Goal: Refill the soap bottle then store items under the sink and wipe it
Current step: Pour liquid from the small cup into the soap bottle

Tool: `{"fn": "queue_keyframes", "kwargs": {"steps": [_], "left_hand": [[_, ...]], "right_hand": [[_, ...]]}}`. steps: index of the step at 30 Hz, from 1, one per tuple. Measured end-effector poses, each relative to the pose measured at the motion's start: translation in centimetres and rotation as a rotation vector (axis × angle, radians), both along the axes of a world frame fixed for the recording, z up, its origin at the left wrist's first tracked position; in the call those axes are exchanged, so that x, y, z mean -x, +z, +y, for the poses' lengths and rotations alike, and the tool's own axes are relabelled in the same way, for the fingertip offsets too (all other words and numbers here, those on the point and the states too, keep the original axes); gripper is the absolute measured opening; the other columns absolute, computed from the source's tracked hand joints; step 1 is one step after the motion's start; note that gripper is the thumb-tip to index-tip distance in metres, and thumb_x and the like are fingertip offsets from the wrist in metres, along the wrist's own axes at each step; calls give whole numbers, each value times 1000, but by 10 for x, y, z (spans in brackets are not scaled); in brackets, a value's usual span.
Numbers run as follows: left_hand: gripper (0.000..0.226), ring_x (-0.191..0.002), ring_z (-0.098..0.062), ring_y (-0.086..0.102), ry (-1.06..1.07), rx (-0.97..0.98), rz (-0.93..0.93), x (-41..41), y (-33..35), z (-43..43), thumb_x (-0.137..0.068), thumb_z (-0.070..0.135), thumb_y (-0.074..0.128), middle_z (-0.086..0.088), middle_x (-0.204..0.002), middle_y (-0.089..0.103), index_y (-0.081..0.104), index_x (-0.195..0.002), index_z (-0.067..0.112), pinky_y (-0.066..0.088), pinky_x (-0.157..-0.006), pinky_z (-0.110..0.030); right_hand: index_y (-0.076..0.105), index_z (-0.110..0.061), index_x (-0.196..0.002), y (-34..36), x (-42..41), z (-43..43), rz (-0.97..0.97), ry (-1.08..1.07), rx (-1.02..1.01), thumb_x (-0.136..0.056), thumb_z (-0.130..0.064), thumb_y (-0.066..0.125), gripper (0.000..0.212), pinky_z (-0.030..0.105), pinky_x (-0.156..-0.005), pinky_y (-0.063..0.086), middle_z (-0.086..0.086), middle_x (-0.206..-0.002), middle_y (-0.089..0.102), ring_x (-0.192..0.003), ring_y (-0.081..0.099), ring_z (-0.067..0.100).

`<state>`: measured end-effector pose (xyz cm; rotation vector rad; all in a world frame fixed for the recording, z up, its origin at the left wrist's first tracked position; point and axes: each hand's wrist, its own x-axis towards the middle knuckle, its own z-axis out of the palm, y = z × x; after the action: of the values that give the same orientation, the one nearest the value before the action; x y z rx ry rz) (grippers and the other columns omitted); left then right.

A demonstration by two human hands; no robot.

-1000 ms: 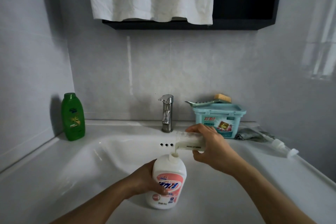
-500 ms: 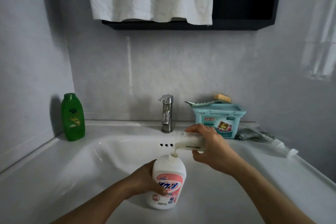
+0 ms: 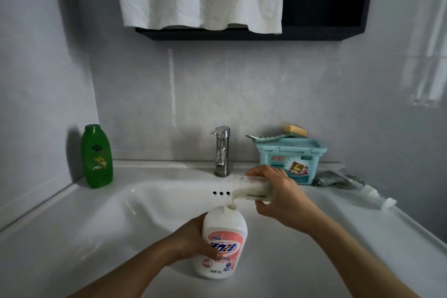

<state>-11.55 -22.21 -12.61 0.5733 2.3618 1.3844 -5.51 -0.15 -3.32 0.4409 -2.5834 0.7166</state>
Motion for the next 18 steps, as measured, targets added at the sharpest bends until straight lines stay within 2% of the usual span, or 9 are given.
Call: {"fn": "queue_keyframes", "kwargs": {"steps": [6,11,15,18], "left_hand": [[70,-100,-9,68,-7,5,-3,0,1,0,-59,4,85,6,-106,73,57,-119,28,55,-88,-28],[69,-98,-7,68,-13,-3,-10,-1,1,0,-62,-2,83,4,-106,73,57,-119,25,54,-79,-19],[69,-100,-9,68,-3,0,6,0,0,0,-60,-1,84,4,-105,73,58,-116,27,55,-84,-24],[67,-98,-7,68,0,0,5,0,0,0,-60,-2,84,5,-103,73,58,-114,28,54,-81,-21]], "right_hand": [[45,-32,-120,-1,1,1,6,3,-2,-74,-16,73,57,16,-88,43,-23,-107,40,-103,44,4],[45,-32,-121,-1,1,0,14,3,-11,-74,-17,74,57,12,-84,41,-23,-106,41,-102,44,4],[47,-31,-121,-1,1,1,19,5,-9,-73,-16,73,57,9,-83,38,-23,-106,43,-102,43,4],[47,-32,-121,-2,1,2,20,7,-5,-73,-16,73,57,6,-80,36,-22,-107,43,-103,42,4]]}}
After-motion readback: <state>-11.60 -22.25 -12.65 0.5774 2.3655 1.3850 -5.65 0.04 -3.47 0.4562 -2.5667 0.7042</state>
